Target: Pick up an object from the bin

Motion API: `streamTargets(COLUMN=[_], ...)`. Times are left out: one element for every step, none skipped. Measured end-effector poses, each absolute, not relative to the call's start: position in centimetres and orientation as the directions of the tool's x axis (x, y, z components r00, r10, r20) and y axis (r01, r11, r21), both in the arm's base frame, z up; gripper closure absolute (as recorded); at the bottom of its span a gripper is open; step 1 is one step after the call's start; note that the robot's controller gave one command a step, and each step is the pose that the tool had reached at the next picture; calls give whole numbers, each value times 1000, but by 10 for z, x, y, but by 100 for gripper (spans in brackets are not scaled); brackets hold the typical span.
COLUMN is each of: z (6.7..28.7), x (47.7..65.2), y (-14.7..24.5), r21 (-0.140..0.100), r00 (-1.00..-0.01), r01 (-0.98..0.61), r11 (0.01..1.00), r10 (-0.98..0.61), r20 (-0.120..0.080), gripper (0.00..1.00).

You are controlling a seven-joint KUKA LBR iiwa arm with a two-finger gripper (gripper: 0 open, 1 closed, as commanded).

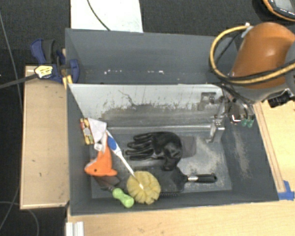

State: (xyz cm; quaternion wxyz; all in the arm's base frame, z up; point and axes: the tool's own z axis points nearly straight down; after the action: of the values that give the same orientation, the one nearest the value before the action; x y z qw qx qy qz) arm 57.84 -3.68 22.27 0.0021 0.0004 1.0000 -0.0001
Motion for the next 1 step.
streamTargets(z=[223], x=[578], y=[-37], r21=[0], r00=[-1000], r01=[1], r11=[1000], r10=[1], r20=[-4], gripper=[0])
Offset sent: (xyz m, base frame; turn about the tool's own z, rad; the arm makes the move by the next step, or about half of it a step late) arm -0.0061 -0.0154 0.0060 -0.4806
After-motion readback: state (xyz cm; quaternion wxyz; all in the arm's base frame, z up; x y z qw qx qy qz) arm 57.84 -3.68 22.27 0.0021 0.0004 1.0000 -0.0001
